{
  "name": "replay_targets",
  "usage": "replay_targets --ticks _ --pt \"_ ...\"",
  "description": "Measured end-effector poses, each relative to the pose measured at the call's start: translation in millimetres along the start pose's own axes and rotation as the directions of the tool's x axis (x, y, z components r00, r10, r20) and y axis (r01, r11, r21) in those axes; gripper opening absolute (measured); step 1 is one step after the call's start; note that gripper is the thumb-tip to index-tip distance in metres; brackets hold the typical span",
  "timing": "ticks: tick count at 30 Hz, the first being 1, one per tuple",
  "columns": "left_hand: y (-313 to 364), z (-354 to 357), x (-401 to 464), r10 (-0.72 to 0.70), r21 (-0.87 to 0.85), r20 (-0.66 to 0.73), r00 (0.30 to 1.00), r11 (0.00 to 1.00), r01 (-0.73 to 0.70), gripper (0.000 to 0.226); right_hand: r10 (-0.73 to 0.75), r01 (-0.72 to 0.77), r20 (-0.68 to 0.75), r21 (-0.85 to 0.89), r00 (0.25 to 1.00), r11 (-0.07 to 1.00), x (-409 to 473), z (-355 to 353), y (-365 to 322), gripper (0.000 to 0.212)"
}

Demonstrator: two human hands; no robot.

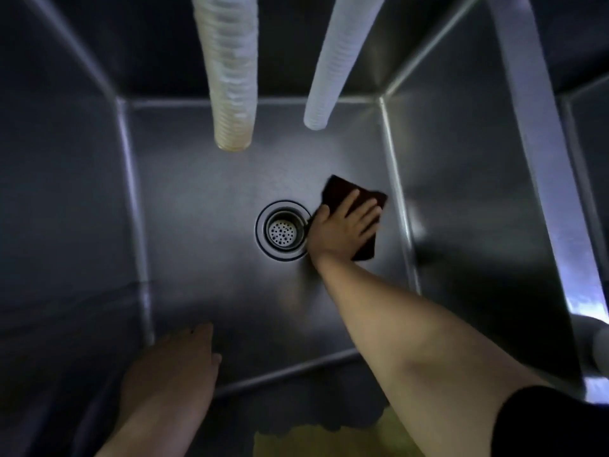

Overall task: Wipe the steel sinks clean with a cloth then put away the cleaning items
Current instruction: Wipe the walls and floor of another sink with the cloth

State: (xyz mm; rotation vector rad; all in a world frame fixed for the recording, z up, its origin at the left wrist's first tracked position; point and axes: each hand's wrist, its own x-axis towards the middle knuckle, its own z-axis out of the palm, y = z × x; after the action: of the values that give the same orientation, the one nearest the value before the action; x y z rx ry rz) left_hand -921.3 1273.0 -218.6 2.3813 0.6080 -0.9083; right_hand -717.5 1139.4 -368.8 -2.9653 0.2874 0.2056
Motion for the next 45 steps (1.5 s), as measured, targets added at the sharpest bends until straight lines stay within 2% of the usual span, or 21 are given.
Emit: replay_targets --ticks 2,4,6,9,11,12,15,17,19,21,23,26,29,32,33,36,37,41,45 --pt "-7 16 -6 0.013 0.131 -0.014 1.000 0.991 -0.011 0.036 -0.223 0.224 0.041 -0.034 0.974 0.974 10 3 -26 0.069" --pt "-9 19 -8 -0.009 0.166 -0.042 0.999 0.986 0.016 0.037 -0.419 0.427 0.116 -0.048 0.900 0.903 15 6 -45 0.067" --pt "-6 20 -7 -0.030 0.199 -0.058 0.998 0.979 0.041 0.038 -0.620 0.637 0.186 -0.047 0.762 0.769 13 7 -60 0.064" --pt "-4 20 -4 -0.066 0.149 -0.076 0.995 0.986 0.077 0.045 -0.848 0.878 0.267 0.020 0.457 0.479 -4 7 -58 0.060" --pt "-1 18 -4 -0.085 0.095 -0.090 0.992 0.991 0.094 0.050 -0.914 0.944 0.299 0.096 0.274 0.315 -18 1 -36 0.059" --pt "2 16 -4 -0.076 0.100 -0.101 0.992 0.991 0.086 0.052 -0.927 0.954 0.307 0.137 0.214 0.265 -24 -2 -22 0.059" --pt "10 13 -5 -0.016 0.173 -0.127 0.992 0.984 0.038 0.050 -0.948 0.937 0.293 0.282 0.122 0.207 -28 -20 20 0.053" --pt "15 14 1 0.018 0.227 -0.100 0.995 0.974 0.005 0.045 -0.970 0.960 0.229 0.246 0.077 0.134 -23 -29 37 0.047" --pt "22 13 13 0.032 0.274 -0.059 0.998 0.962 -0.014 0.040 -0.987 0.973 0.142 0.204 0.081 0.109 -16 -38 39 0.044" --pt "29 15 32 0.073 0.309 -0.091 0.993 0.950 -0.042 0.037 -0.988 0.956 0.060 0.250 0.144 0.155 -11 -50 34 0.034" --pt "33 19 53 0.141 0.351 -0.167 0.976 0.933 -0.075 0.038 -0.965 0.931 -0.019 0.271 0.260 0.246 -6 -64 29 0.030" --pt "36 28 86 0.180 0.404 -0.164 0.970 0.909 -0.101 0.062 -0.883 0.864 -0.088 0.271 0.462 0.425 3 -79 28 0.039" --pt "41 33 111 0.156 0.393 -0.114 0.981 0.914 -0.099 0.080 -0.841 0.843 -0.089 0.139 0.534 0.520 5 -75 25 0.040" --pt "42 38 123 0.107 0.364 -0.054 0.993 0.928 -0.080 0.092 -0.834 0.847 0.159 -0.025 0.528 0.531 -5 -56 18 0.041" --pt "42 40 126 0.093 0.365 -0.039 0.995 0.928 -0.072 0.094 -0.836 0.864 0.223 -0.074 0.501 0.498 -10 -49 17 0.037" --pt "41 42 129 0.080 0.367 -0.034 0.996 0.928 -0.062 0.095 -0.881 0.916 0.273 -0.226 0.387 0.332 -17 -33 8 0.022" --pt "41 42 129 0.080 0.365 -0.034 0.996 0.929 -0.062 0.096 -0.868 0.921 0.324 -0.239 0.375 0.309 -18 -29 3 0.022" --pt "41 43 130 0.068 0.352 -0.038 0.997 0.934 -0.050 0.100 -0.811 0.920 0.436 -0.210 0.391 0.330 -22 -17 -13 0.022" --pt "39 46 131 0.076 0.338 -0.054 0.996 0.940 -0.053 0.103 -0.830 0.915 0.417 -0.013 0.371 0.403 -20 -17 -8 0.023"
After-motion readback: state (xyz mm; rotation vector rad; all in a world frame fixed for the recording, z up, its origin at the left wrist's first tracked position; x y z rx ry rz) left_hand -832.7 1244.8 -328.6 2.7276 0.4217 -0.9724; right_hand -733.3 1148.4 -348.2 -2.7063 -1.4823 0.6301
